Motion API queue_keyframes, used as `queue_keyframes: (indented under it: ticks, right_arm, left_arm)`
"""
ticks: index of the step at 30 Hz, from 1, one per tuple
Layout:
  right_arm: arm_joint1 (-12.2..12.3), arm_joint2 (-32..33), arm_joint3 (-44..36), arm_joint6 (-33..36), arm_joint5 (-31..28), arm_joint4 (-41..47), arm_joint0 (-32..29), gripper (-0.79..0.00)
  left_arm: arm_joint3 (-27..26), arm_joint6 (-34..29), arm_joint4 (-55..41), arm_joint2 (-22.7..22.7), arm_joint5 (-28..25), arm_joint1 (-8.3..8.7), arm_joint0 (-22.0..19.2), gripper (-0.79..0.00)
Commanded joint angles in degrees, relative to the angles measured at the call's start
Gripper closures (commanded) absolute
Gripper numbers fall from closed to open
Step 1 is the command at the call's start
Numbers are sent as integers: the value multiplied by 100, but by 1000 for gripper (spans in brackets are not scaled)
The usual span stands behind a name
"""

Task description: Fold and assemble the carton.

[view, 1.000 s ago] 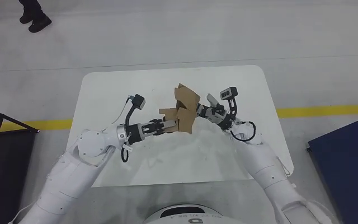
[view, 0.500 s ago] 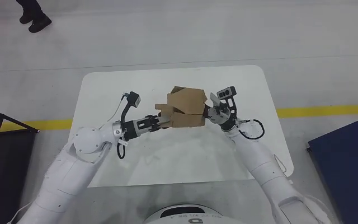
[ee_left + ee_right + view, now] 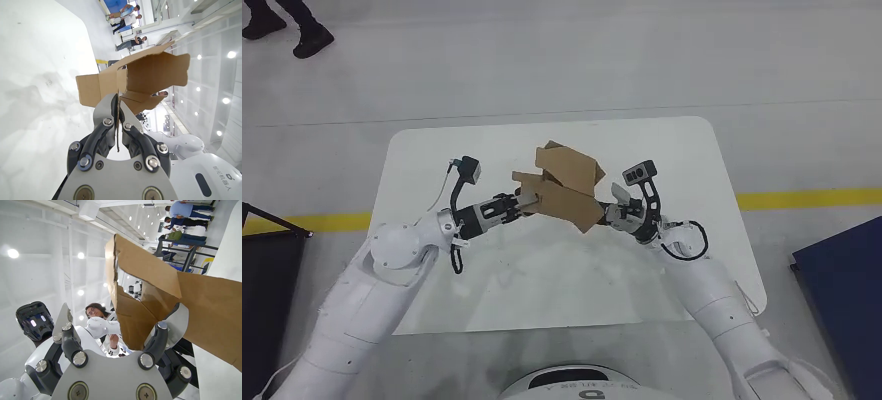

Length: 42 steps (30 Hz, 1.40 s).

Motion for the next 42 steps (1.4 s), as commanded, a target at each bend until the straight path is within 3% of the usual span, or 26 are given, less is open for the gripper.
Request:
queue_keyframes:
  ticks: [1, 8, 13, 16, 25, 29, 33, 37, 42]
  right_arm:
    - [11, 23, -108, 26, 53, 8, -55, -763]
    - [23, 70, -358, 79, 265, 238, -162, -730]
    - [6, 87, -84, -516, 274, 13, -7, -650]
    - [1, 105, 47, -820, 278, -136, 68, -671]
    - [28, 187, -99, -437, 497, 10, 63, -640]
    - [41, 97, -129, -146, 644, -166, 71, -523]
    - [37, 38, -110, -52, 655, -222, 105, -354]
    - [16, 83, -24, -299, 589, -63, 198, -289]
    - [0, 32, 108, -353, 614, -117, 293, -49]
  left_arm:
    - [15, 32, 50, 26, 15, -11, -15, 0]
    - [33, 29, 362, 137, 30, -41, -73, 0]
    - [-41, 18, 403, 156, -37, -58, -59, 0]
    - [-70, 33, 459, 120, -47, -59, -37, 0]
    - [-76, 245, 1006, 126, 20, -73, -35, 0]
    - [-32, 211, 1015, 159, 41, -93, -110, 0]
    - [36, 193, 1051, 186, 53, -113, -192, 0]
    - [89, 185, 1159, 235, 61, -131, -248, 0]
    - [154, 173, 1142, 247, 71, -153, -310, 0]
